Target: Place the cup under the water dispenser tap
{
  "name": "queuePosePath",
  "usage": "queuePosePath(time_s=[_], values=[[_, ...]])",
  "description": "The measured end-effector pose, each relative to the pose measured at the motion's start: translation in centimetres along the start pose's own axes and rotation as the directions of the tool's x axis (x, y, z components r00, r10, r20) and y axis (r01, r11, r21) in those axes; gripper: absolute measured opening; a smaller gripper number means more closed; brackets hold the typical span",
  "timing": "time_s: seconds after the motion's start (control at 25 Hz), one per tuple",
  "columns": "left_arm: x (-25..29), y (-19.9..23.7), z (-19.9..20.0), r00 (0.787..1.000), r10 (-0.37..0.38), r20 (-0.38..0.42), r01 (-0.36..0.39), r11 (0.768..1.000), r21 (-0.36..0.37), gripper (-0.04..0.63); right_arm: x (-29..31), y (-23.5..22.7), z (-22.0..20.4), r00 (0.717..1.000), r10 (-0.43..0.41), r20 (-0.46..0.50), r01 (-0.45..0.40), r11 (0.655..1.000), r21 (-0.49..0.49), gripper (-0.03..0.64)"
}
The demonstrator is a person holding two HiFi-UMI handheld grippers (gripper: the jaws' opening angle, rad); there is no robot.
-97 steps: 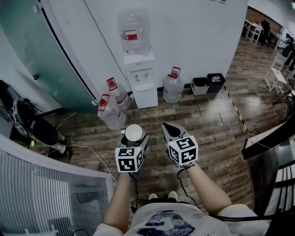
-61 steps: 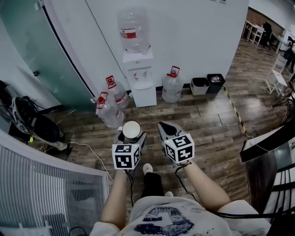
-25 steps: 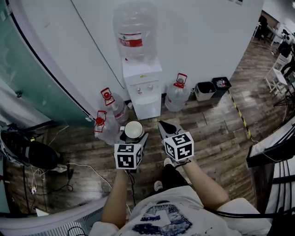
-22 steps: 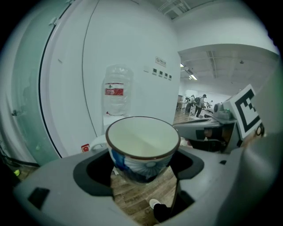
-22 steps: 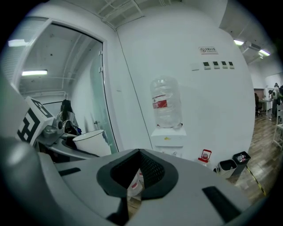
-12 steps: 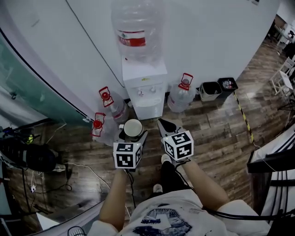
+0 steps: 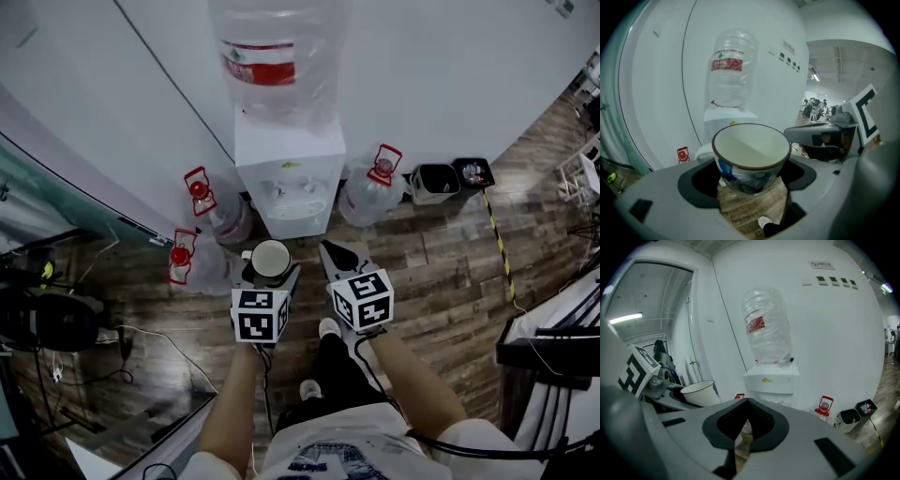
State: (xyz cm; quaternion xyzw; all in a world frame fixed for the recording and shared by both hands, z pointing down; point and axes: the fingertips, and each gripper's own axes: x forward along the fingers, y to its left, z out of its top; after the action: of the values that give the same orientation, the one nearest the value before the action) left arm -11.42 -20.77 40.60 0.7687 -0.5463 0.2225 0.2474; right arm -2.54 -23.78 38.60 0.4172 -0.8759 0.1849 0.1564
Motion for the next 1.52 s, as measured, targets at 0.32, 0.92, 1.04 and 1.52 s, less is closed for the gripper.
queuePosePath(time_s=[0.32,0.92,1.04,1.52], values=[[9.0,3.3,-0.8,1.0,0.026,-0.013,-0.026,1.0,0.0,0.423,7.2,-4.8,-2.6,0.999,0.015,-0.031,-0.014,1.0,0.014,0.02],[22.6,9.5,-6.6,0.998,0.062,-0.03,-0.063,0.998,-0.027,0.423,18.3,-9.8,-10.5,0.996,0.059,-0.064,-0.058,0.998,0.021,0.02],[25.2,10.7,-8.0,0.996,0.077,-0.041,-0.078,0.997,-0.026,0.423,20.2,-10.5,-12.2,0.995,0.066,-0.073,-0.065,0.998,0.009,0.02],[32.8,12.9,-11.5,0.995,0.096,-0.025,-0.097,0.995,-0.026,0.423,25.6,-12.5,-16.6,0.996,0.058,-0.065,-0.057,0.998,0.022,0.02]])
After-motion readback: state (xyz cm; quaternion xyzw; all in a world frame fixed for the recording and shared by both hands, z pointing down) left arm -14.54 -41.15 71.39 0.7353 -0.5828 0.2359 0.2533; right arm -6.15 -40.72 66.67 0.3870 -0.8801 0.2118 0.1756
